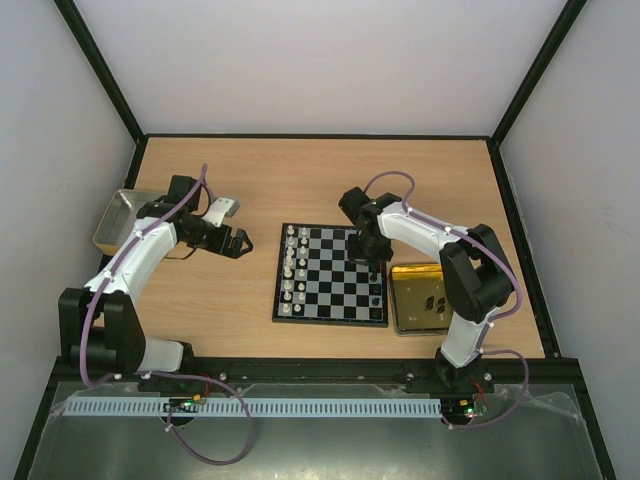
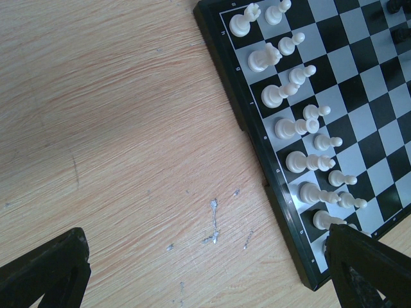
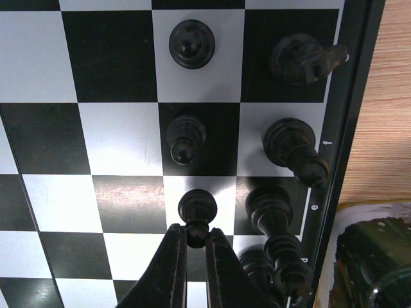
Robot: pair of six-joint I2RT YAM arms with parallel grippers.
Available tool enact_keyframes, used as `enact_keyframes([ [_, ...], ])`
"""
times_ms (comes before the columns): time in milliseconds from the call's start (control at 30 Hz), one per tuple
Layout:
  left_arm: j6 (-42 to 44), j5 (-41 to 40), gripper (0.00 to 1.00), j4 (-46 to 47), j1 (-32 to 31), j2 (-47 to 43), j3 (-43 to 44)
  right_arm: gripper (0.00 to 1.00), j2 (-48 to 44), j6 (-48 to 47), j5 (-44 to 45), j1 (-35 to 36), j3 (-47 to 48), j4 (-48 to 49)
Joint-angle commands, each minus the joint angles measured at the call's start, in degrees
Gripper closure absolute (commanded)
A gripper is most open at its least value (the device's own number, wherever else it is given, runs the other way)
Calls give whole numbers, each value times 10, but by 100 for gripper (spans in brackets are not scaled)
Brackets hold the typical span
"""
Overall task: Set up the chess pieces on the board
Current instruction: Place the chess piece on the chessboard.
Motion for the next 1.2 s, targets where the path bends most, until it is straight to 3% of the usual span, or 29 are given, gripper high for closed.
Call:
enact_keyframes([
  [0,-2,0,1,-2,-3,-9,-7,95,4,-7,0,3,4,-5],
  [1167,1,5,1,-9,-4,-2,-2,88,2,-26,-17,3,-14,-10],
])
